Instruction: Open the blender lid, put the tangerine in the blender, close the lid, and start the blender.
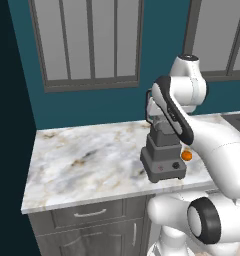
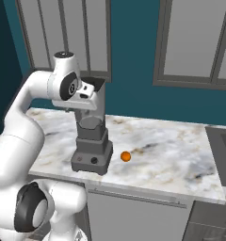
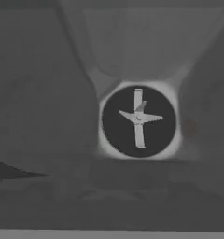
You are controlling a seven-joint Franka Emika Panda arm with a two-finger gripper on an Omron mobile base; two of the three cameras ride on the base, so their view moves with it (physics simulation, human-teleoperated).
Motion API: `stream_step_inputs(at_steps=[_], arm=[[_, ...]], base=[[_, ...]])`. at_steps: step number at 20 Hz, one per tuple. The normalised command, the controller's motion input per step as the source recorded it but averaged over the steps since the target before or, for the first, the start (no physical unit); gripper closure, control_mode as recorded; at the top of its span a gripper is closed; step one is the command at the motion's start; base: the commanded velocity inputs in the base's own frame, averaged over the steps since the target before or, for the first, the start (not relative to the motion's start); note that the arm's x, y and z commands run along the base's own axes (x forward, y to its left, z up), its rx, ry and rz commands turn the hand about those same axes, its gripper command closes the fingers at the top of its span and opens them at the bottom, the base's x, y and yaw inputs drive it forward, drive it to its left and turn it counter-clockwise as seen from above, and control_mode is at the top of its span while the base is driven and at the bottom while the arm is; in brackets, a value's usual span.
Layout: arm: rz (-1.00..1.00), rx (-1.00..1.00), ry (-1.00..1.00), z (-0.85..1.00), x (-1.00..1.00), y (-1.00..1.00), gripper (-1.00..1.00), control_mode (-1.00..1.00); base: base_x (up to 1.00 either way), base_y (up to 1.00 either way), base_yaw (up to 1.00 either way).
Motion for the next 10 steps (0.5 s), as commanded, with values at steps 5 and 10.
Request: stream_step_inputs(at_steps=[5,10], arm=[[-0.03,0.28,-0.27,0.04,-0.44,-0.62,-1.00,-1.00],[-0.18,0.19,-0.51,0.51,-0.98,-0.21,-1.00,-1.00]], base=[[0.00,0.00,0.00],[0.00,0.00,0.00]])
